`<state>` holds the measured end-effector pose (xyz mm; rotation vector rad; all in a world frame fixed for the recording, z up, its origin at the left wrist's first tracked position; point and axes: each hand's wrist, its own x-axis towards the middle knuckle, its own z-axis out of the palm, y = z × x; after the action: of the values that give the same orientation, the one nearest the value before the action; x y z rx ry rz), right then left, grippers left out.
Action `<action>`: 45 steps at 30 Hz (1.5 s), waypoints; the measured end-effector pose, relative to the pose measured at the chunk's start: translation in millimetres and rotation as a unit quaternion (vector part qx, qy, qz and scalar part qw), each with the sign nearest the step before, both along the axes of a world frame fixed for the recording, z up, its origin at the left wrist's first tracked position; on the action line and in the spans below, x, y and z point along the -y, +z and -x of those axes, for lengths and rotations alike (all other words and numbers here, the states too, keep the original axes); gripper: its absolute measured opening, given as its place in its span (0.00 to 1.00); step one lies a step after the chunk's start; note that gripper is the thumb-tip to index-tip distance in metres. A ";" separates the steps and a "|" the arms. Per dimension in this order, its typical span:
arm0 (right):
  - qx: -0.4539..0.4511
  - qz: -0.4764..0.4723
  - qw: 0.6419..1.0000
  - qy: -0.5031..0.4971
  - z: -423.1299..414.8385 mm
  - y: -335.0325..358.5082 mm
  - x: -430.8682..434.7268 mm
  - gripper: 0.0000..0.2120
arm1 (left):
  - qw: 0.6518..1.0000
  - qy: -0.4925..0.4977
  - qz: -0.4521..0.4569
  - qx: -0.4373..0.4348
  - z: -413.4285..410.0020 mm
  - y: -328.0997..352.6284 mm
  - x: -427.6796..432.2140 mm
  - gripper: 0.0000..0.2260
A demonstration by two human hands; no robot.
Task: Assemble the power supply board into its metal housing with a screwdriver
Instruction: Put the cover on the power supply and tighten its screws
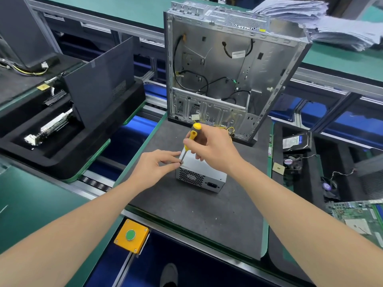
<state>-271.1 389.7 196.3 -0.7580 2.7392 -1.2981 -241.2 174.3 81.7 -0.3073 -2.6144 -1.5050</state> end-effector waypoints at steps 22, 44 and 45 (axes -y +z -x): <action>-0.036 -0.188 0.977 0.094 11.1 28.3 23.5 0.09 | 0.997 -0.040 -0.011 0.058 11.2 6.5 9.6 0.07; -0.119 -0.226 0.962 0.096 16.4 41.1 26.2 0.12 | 0.991 -0.071 0.110 -0.039 10.5 32.0 1.0 0.05; -0.119 -0.239 0.962 0.062 17.3 39.2 29.7 0.16 | 0.994 -0.054 0.087 -0.025 9.5 32.6 -0.1 0.06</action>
<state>-288.5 360.1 235.5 -1.0611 2.9396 -0.5100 -250.7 174.4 114.3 -0.5035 -2.7341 -1.2829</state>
